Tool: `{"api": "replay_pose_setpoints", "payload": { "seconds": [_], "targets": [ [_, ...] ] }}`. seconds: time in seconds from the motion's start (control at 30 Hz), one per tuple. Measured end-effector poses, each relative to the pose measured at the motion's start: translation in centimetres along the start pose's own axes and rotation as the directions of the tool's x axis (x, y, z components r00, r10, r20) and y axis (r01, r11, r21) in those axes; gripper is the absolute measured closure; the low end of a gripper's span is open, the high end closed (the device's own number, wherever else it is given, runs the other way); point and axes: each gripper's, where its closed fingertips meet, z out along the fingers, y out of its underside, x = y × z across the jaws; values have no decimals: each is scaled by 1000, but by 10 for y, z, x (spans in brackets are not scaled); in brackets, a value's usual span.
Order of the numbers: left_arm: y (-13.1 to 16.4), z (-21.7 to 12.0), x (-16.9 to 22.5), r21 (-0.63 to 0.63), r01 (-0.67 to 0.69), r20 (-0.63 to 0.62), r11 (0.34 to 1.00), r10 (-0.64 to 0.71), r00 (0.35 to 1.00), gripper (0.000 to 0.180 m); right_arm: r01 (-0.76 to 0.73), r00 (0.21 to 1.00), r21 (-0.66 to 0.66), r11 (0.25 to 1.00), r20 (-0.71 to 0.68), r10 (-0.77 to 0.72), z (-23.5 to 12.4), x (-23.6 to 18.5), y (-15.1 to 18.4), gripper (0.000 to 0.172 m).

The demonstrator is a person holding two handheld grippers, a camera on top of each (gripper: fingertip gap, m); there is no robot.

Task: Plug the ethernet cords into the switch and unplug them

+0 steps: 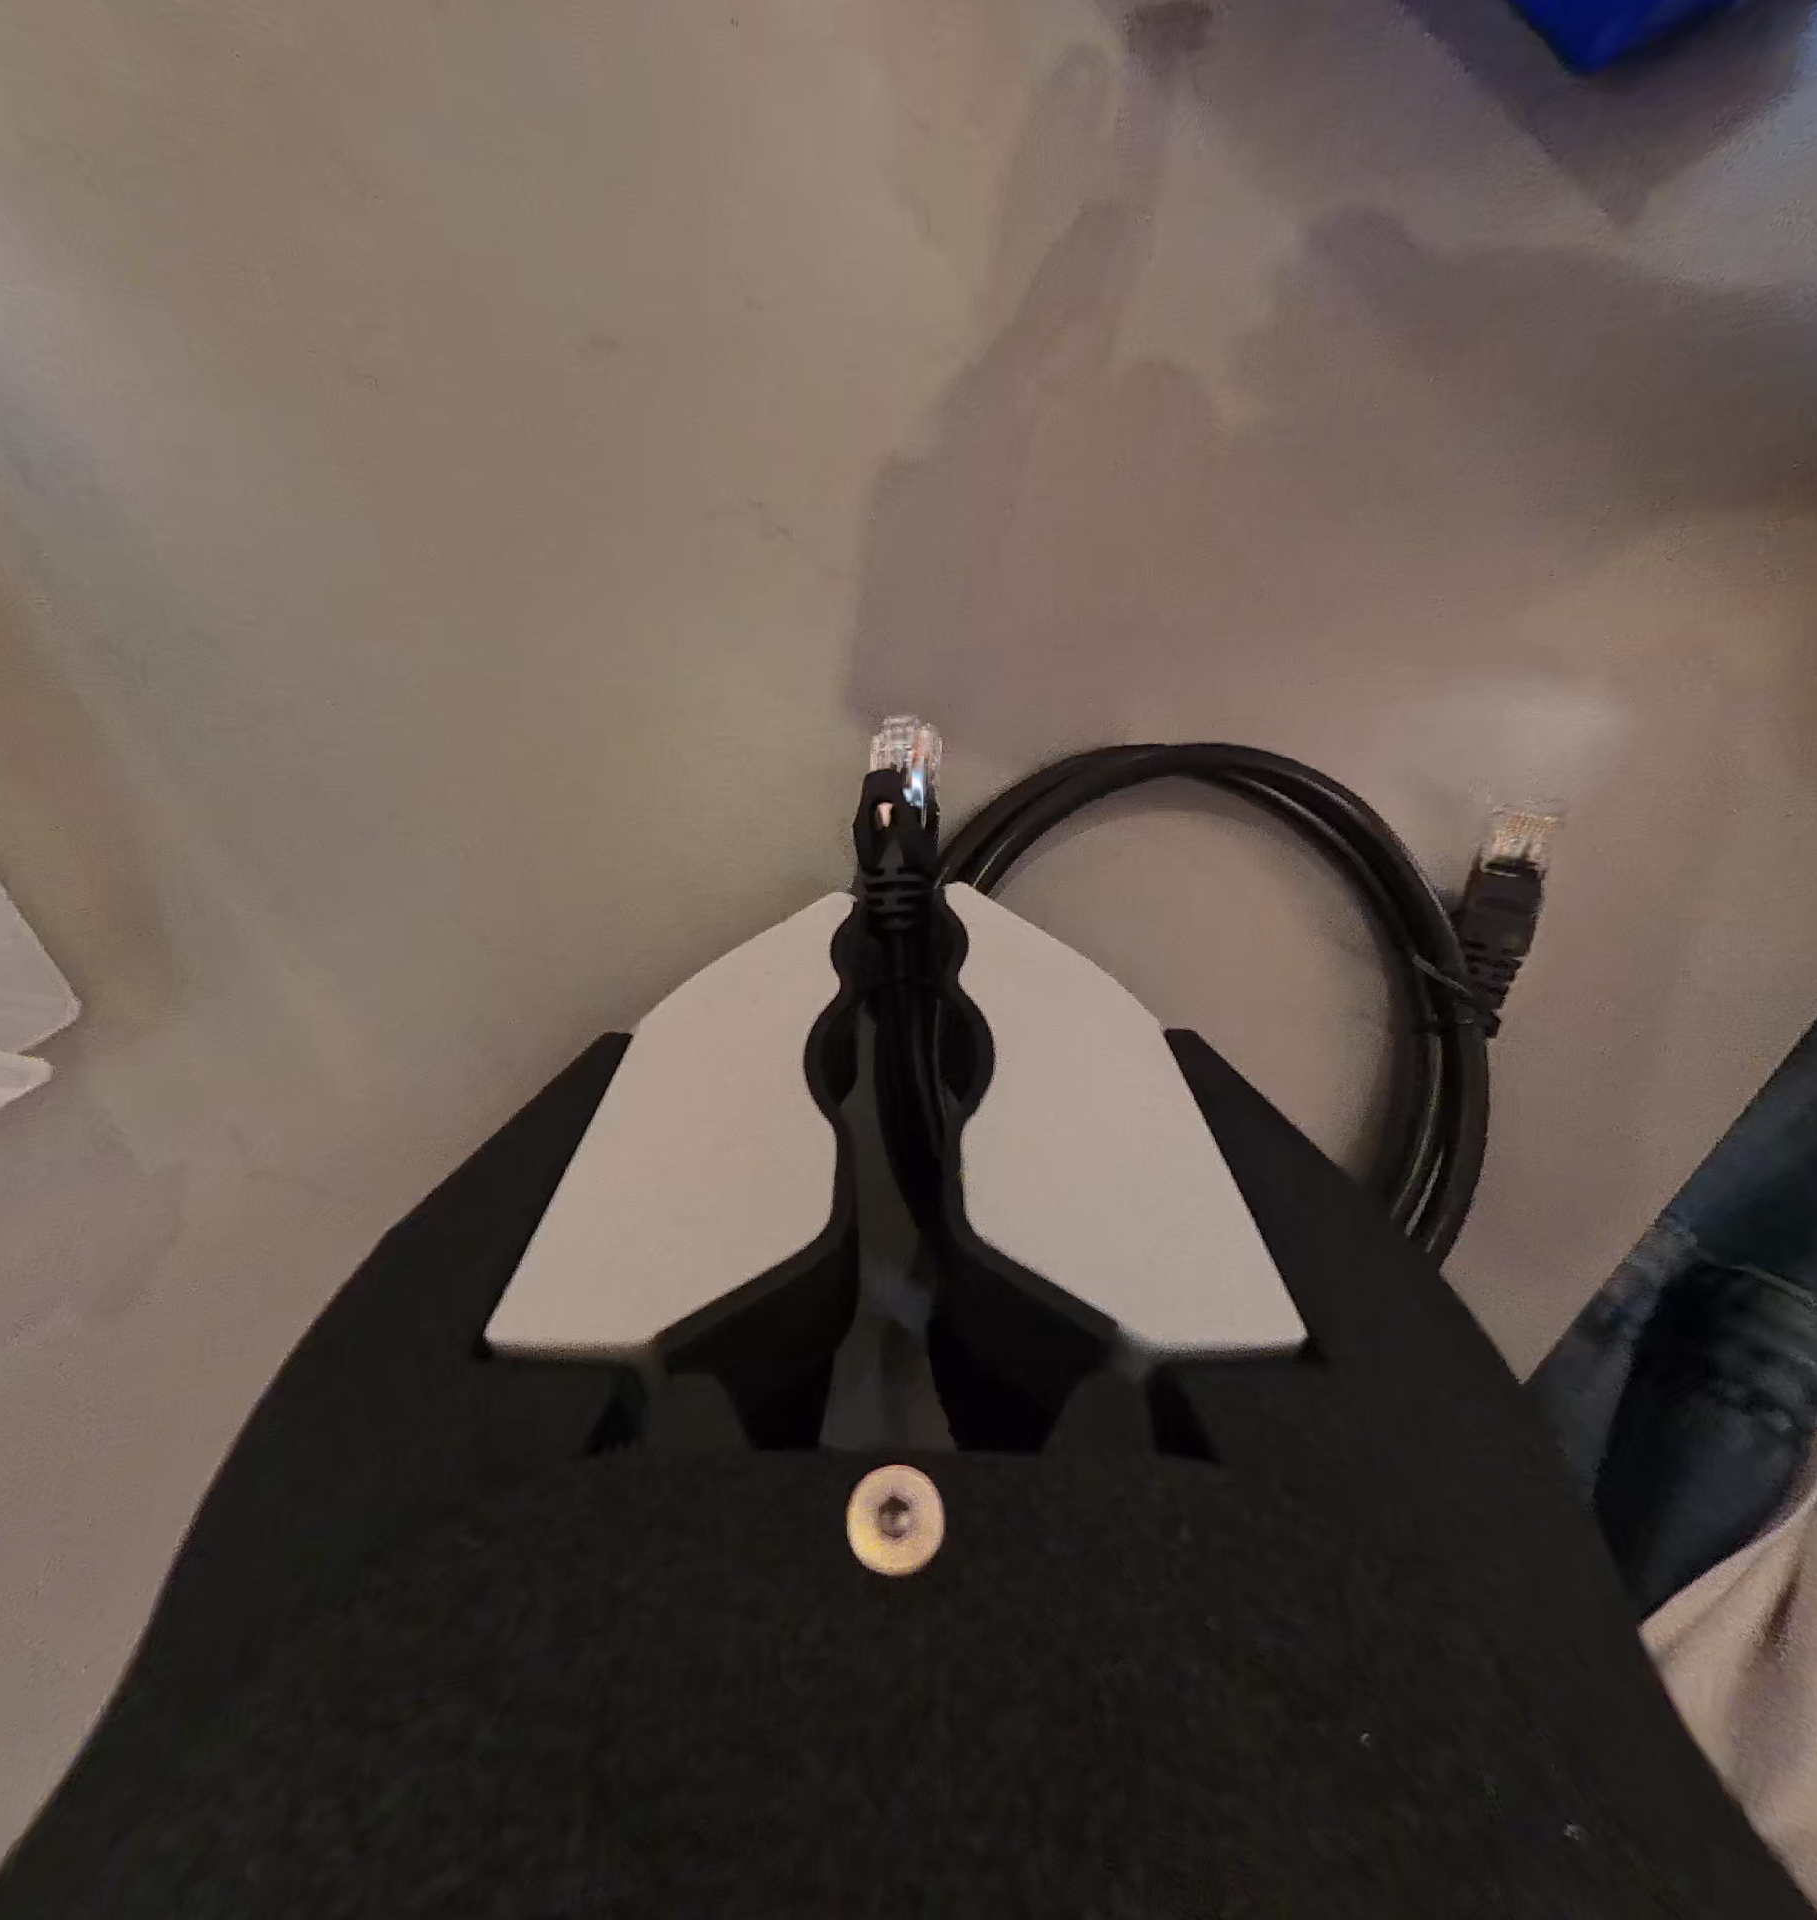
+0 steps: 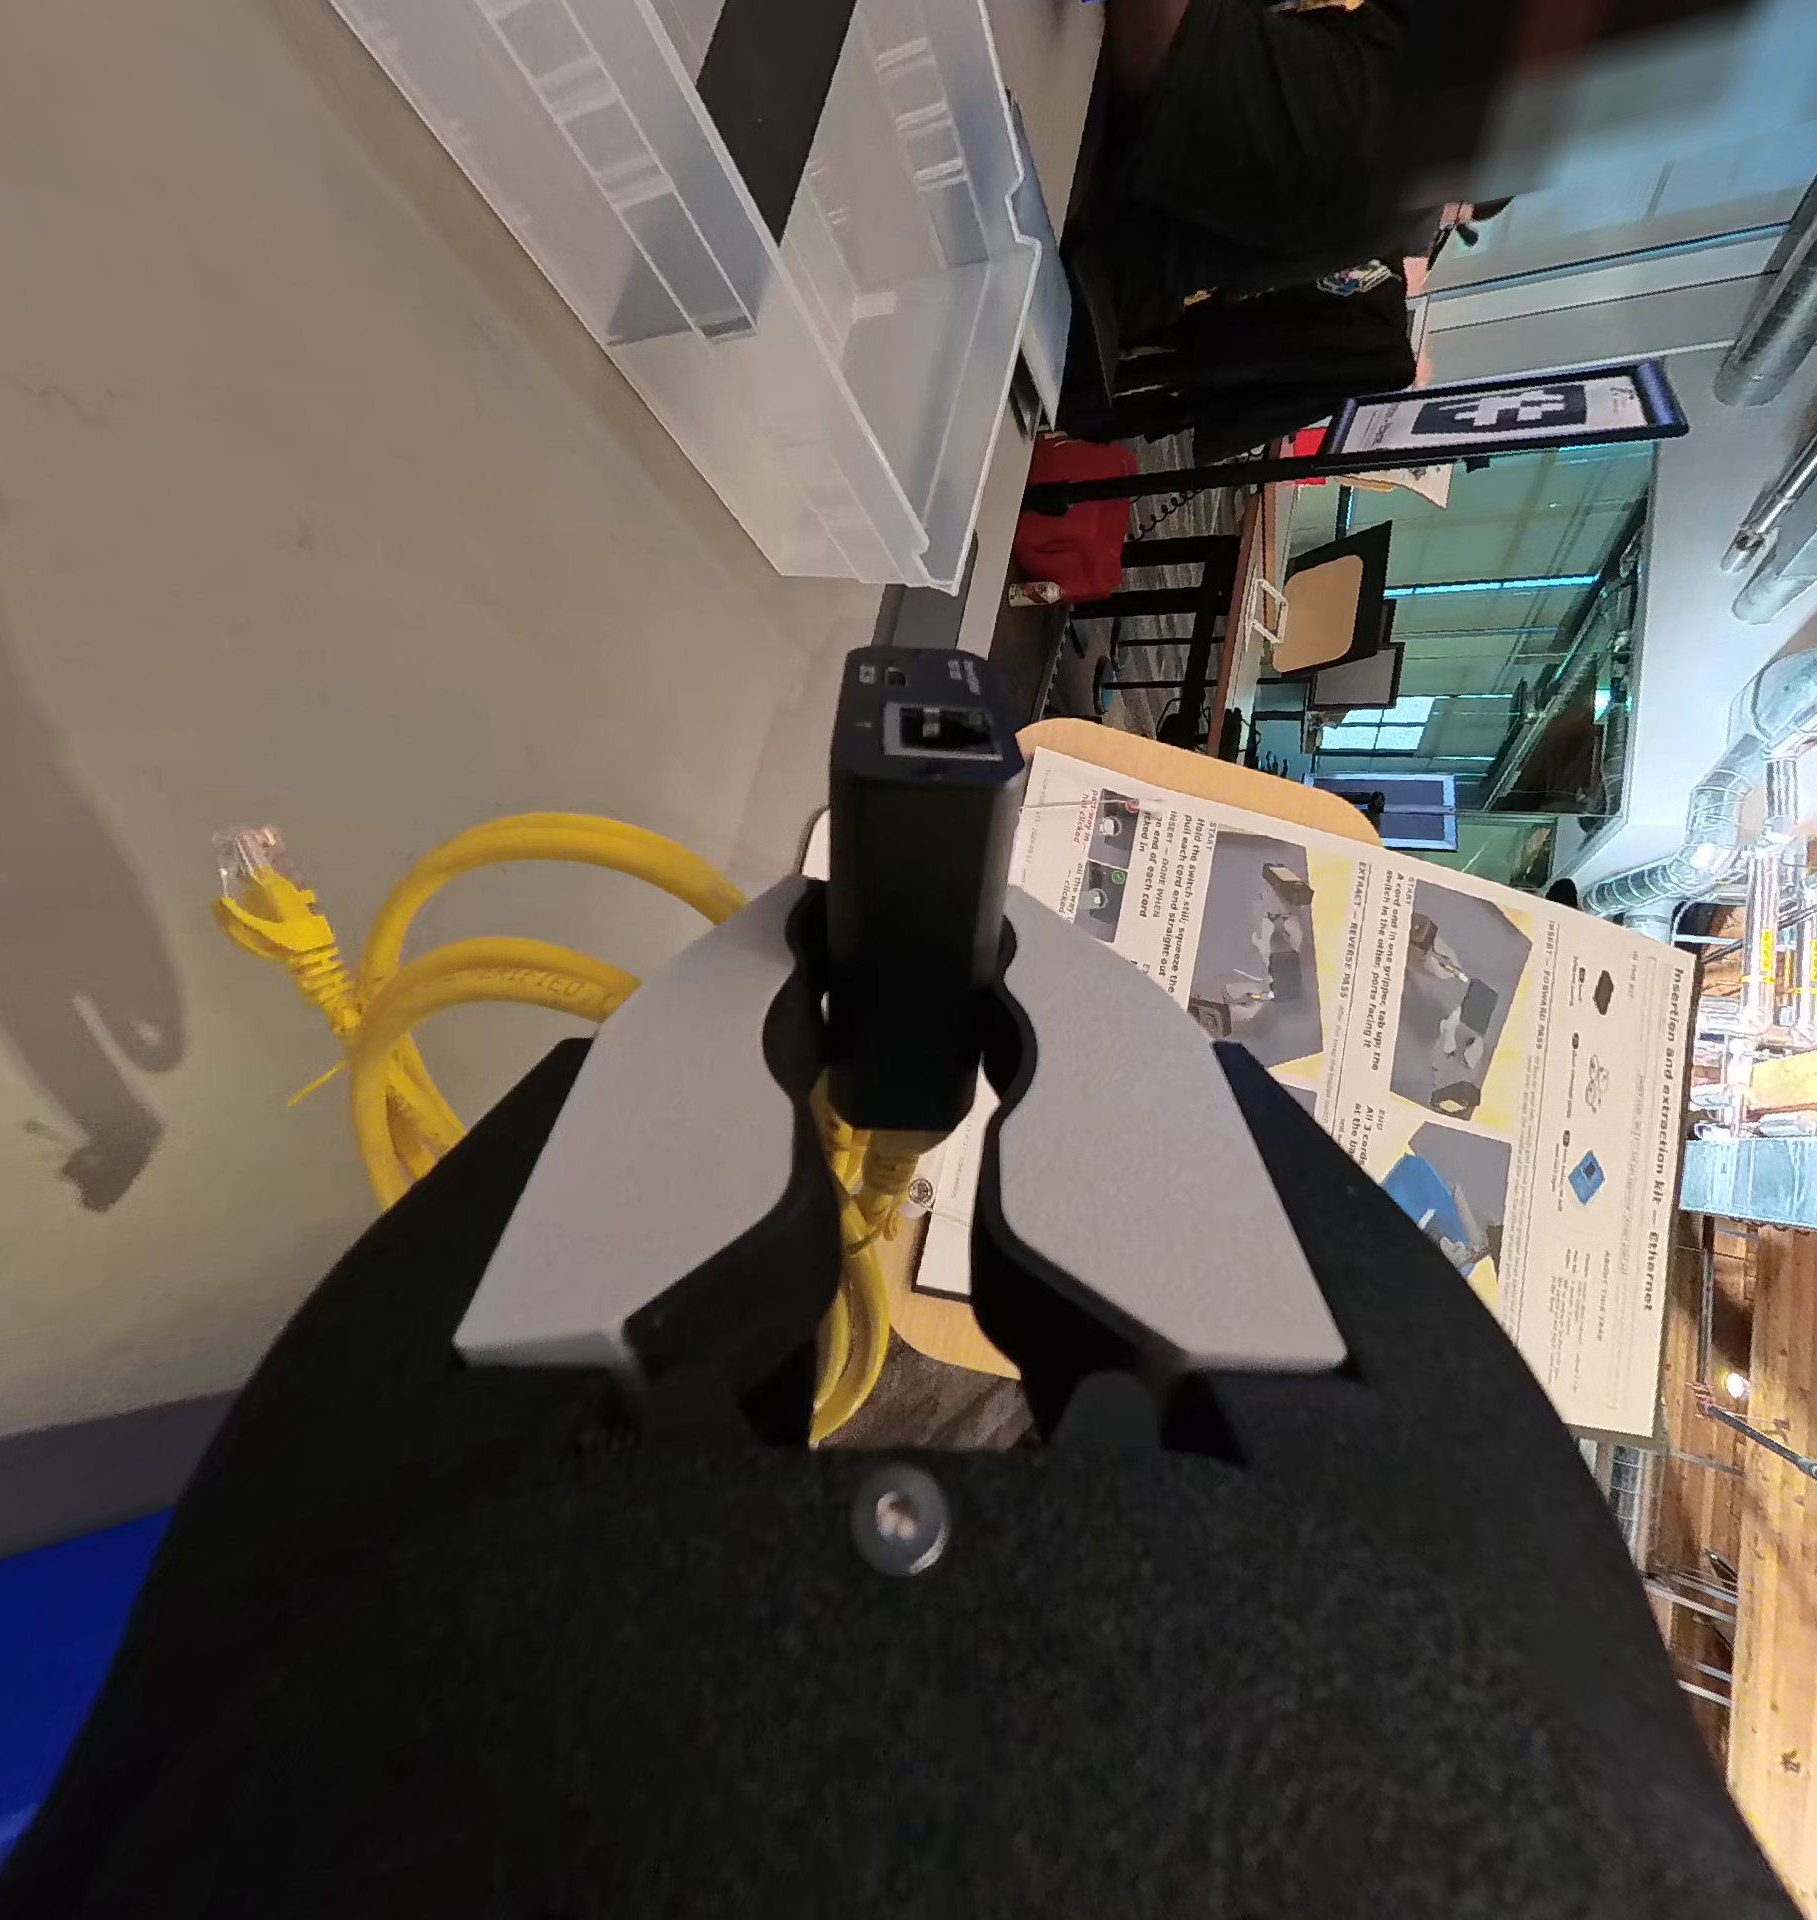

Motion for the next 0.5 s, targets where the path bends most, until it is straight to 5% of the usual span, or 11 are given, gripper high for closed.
{"api": "replay_pose_setpoints", "payload": {
  "seconds": [0.2, 0.5],
  "targets": [
    [-16, -17, 12, 42, -81, -14, 996, 82, 997, 170, 4, 1000, 3, 1000, -4, -4, 1, 0, 0, 146],
    [-133, -116, 25, 138, -225, -50, 964, 234, 971, 170, 47, 992, 45, 998, -115, -41, -5, 14, -13, 146]
  ]
}}
